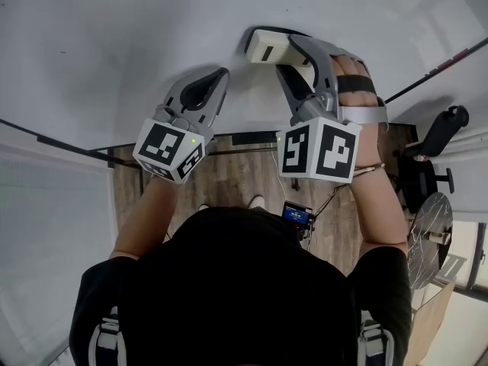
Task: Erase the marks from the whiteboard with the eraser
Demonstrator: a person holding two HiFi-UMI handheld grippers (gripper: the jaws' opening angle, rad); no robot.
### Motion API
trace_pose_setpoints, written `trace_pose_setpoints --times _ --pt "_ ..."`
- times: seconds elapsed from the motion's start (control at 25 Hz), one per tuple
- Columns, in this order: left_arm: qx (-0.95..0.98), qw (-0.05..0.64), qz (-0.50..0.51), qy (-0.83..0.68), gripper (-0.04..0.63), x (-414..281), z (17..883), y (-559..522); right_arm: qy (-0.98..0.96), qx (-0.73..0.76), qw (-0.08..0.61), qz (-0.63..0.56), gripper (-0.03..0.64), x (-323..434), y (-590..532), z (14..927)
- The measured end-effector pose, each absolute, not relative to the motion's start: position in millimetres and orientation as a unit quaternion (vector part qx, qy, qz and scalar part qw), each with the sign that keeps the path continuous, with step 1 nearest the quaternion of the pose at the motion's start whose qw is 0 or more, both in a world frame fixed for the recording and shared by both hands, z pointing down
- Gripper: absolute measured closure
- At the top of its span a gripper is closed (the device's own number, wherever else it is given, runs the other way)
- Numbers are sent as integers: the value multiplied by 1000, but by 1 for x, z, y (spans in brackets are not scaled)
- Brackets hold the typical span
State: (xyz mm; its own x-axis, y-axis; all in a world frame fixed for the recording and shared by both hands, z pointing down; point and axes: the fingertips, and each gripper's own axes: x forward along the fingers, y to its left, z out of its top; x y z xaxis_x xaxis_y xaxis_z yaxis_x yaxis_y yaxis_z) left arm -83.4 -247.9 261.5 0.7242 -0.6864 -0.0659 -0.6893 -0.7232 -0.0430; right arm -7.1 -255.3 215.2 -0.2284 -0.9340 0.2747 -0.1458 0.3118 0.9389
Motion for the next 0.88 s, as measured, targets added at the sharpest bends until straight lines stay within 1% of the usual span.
trace_pose_setpoints --times 0.44,0.52,0.72,0.88 --pt "-926 40 30 374 589 -87 250 -245 -588 488 420 -489 396 8 -257 94" --pt "-926 38 29 375 589 -88 252 -246 -571 502 420 -496 396 11 -264 81" --pt "-925 37 28 377 589 -90 255 -245 -552 502 455 -487 399 13 -274 97" --pt "-924 38 28 379 589 -90 256 -245 -556 471 496 -472 399 7 -275 142"
